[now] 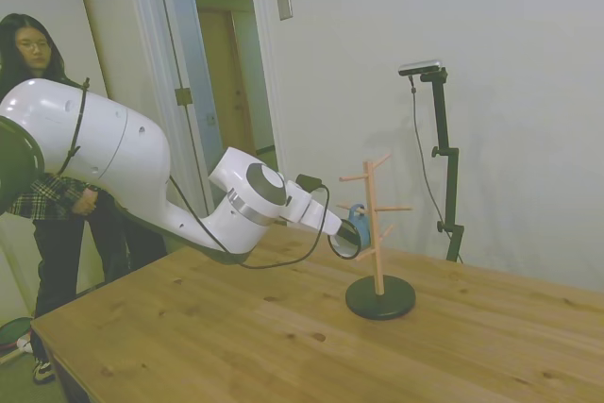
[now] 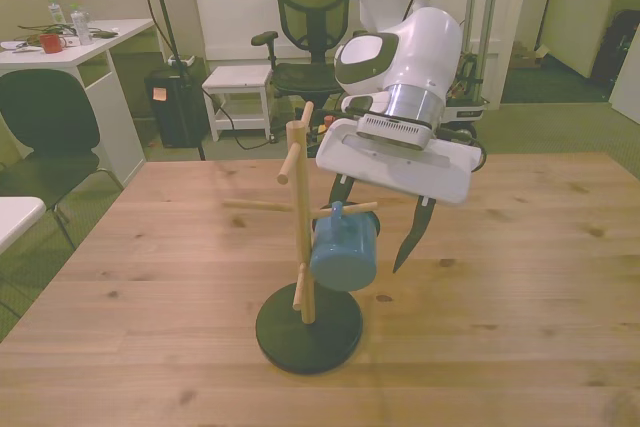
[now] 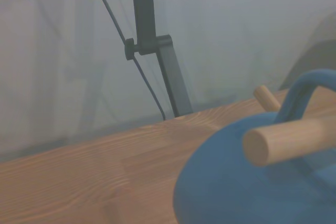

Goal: Unload the mug

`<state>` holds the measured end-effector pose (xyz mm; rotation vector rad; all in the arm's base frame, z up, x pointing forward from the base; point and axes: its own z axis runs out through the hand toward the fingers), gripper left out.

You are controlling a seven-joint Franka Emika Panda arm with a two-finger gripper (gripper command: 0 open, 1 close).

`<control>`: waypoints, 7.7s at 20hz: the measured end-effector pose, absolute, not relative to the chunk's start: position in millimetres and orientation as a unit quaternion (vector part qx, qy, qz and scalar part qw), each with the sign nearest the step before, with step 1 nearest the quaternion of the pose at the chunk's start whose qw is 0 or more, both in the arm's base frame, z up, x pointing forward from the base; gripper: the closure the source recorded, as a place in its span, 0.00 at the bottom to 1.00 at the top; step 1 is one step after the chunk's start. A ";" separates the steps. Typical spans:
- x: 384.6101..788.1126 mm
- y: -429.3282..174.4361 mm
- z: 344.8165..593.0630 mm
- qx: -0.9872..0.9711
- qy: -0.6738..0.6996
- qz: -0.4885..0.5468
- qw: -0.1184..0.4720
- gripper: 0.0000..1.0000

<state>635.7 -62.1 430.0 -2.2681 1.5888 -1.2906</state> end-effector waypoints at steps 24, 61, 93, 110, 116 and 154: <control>635.8 -57.0 428.8 -0.743 0.519 -0.420 0.046 1.00; 621.7 -40.1 467.2 -0.734 0.519 -0.430 0.082 1.00; 607.1 129.1 481.8 -0.877 0.418 -0.214 0.104 1.00; 562.5 37.9 429.1 -0.919 0.385 -0.076 0.032 1.00; 566.5 19.4 410.2 -0.919 0.386 -0.080 0.002 1.00; 577.6 16.6 380.4 -0.902 0.412 -0.125 -0.016 1.00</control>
